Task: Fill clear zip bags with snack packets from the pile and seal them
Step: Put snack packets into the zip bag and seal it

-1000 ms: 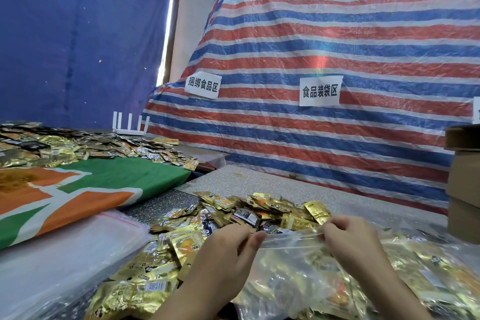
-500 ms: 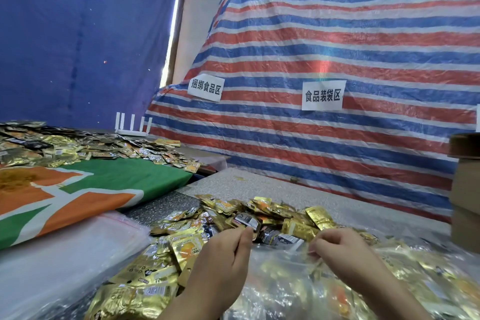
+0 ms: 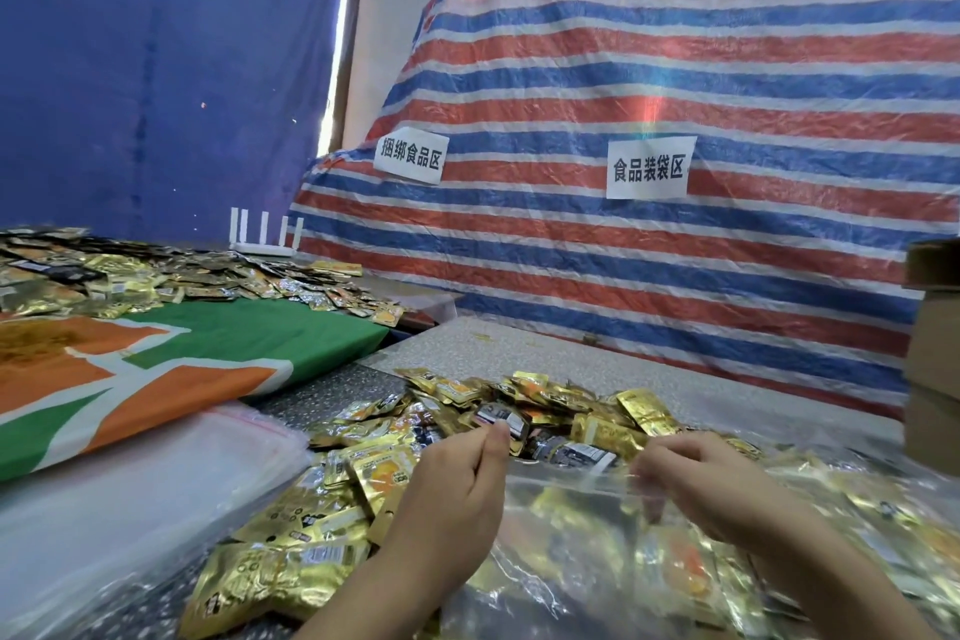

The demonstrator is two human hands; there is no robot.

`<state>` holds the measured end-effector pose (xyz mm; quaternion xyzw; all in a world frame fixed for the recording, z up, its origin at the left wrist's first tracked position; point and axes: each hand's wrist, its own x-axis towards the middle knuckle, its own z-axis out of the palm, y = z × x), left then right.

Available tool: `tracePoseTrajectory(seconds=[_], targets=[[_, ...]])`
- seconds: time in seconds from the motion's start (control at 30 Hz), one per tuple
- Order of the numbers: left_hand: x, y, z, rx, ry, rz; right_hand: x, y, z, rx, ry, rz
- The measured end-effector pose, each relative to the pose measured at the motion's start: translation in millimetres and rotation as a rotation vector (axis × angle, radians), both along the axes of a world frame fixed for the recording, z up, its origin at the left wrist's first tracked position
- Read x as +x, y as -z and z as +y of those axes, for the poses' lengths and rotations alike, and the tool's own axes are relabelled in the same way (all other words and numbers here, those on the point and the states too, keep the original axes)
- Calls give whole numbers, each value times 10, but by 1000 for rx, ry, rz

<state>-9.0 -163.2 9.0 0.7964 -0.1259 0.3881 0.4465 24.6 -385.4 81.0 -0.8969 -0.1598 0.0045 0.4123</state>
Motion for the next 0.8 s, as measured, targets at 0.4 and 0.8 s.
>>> tracePoseTrajectory(seconds=[0.4, 0.8], targets=[[-3, 8, 46, 40, 3, -34, 825, -172, 384, -462, 139, -244], [37, 46, 53, 45, -22, 50, 1325, 253, 766, -840, 95, -138]])
